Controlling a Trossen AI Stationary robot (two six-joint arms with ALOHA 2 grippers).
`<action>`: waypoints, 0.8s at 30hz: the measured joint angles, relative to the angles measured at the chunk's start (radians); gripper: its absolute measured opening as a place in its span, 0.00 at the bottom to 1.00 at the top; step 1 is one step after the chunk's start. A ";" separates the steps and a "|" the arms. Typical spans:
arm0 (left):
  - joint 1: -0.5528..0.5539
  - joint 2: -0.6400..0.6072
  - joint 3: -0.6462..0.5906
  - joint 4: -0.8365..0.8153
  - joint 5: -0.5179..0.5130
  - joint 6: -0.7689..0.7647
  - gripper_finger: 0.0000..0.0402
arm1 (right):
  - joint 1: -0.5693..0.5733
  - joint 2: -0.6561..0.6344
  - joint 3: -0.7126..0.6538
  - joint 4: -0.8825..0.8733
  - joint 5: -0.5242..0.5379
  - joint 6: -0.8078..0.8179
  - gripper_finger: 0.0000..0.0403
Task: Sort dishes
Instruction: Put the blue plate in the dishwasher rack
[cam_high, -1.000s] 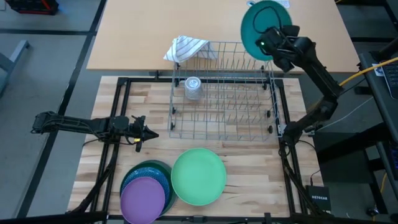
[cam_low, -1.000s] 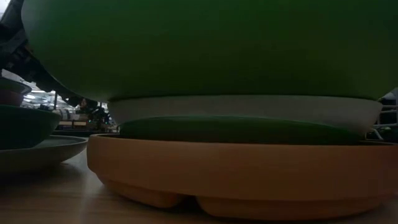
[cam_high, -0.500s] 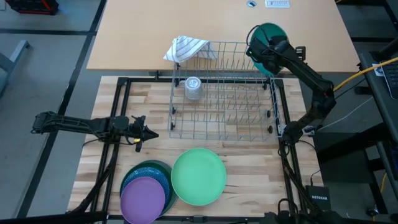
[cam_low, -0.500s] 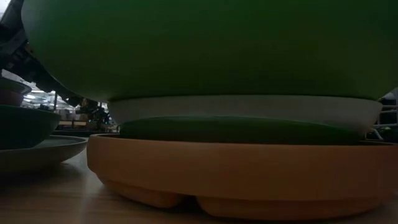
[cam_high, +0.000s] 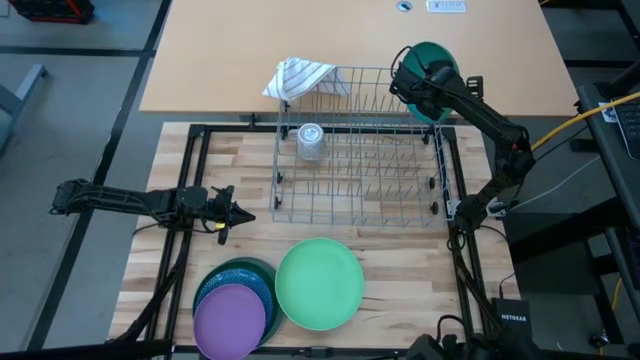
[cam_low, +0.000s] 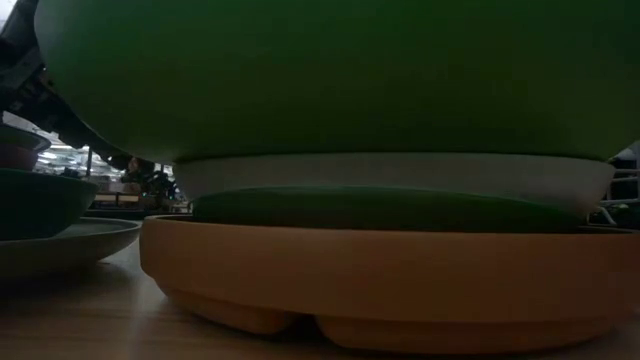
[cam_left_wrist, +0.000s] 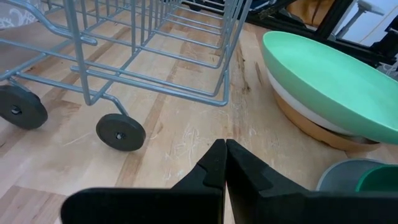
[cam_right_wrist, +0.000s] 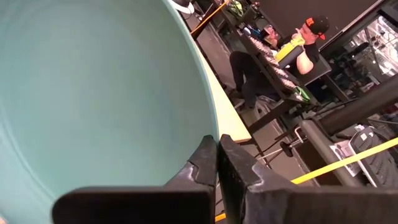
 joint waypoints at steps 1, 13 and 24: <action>0.000 0.000 0.000 0.000 0.000 0.000 0.00 | 0.000 0.000 0.000 0.000 0.000 0.000 0.01; 0.000 0.000 0.000 0.013 0.000 -0.003 0.00 | 0.000 0.000 0.036 0.000 -0.021 0.002 0.01; -0.037 0.017 0.027 0.595 -0.009 0.030 0.00 | 0.000 0.000 0.036 0.000 -0.060 0.002 0.01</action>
